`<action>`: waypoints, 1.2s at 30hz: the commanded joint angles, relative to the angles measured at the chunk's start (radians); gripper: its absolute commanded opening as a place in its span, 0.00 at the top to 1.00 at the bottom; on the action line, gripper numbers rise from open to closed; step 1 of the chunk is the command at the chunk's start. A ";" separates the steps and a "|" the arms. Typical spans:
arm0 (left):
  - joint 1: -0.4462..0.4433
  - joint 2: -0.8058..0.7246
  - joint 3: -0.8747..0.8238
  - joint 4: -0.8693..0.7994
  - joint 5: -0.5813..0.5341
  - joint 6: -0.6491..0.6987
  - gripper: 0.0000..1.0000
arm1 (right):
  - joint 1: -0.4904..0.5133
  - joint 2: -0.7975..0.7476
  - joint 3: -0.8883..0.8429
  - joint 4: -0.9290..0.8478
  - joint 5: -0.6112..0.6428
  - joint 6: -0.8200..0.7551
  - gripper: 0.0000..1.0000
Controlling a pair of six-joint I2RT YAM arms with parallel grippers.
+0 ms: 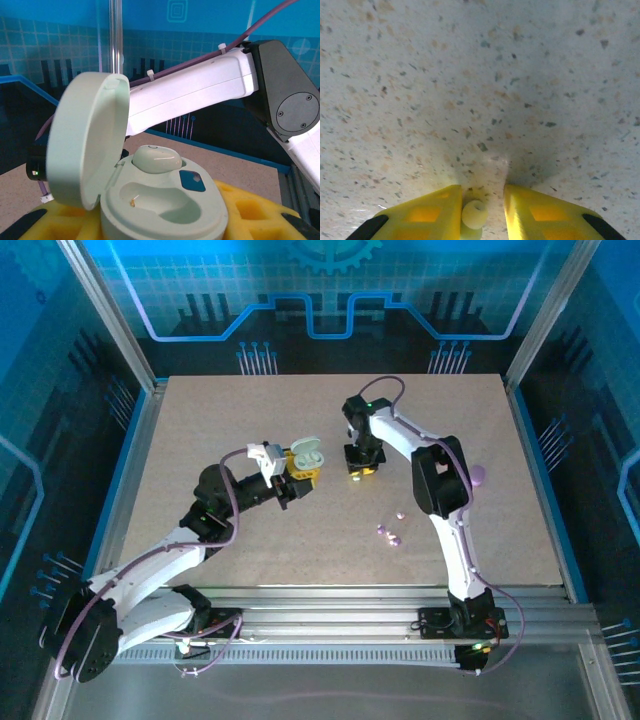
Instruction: Insert wireless bluetooth earbuds into charging case
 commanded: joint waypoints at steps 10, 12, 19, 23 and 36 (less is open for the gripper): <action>-0.007 0.016 0.005 0.019 0.003 0.003 0.62 | -0.012 -0.107 -0.104 -0.070 0.040 0.002 0.66; -0.006 0.017 0.006 0.020 0.003 0.000 0.62 | -0.021 -0.098 -0.094 -0.070 0.043 -0.003 0.66; -0.006 0.022 0.012 0.019 0.015 -0.010 0.62 | -0.027 -0.043 -0.046 -0.086 0.034 -0.041 0.66; -0.007 0.017 0.011 0.015 0.011 -0.011 0.62 | -0.026 -0.053 -0.073 -0.088 0.056 -0.040 0.67; -0.008 0.034 0.015 0.026 0.015 -0.014 0.62 | -0.030 -0.145 -0.188 -0.077 0.047 -0.059 0.67</action>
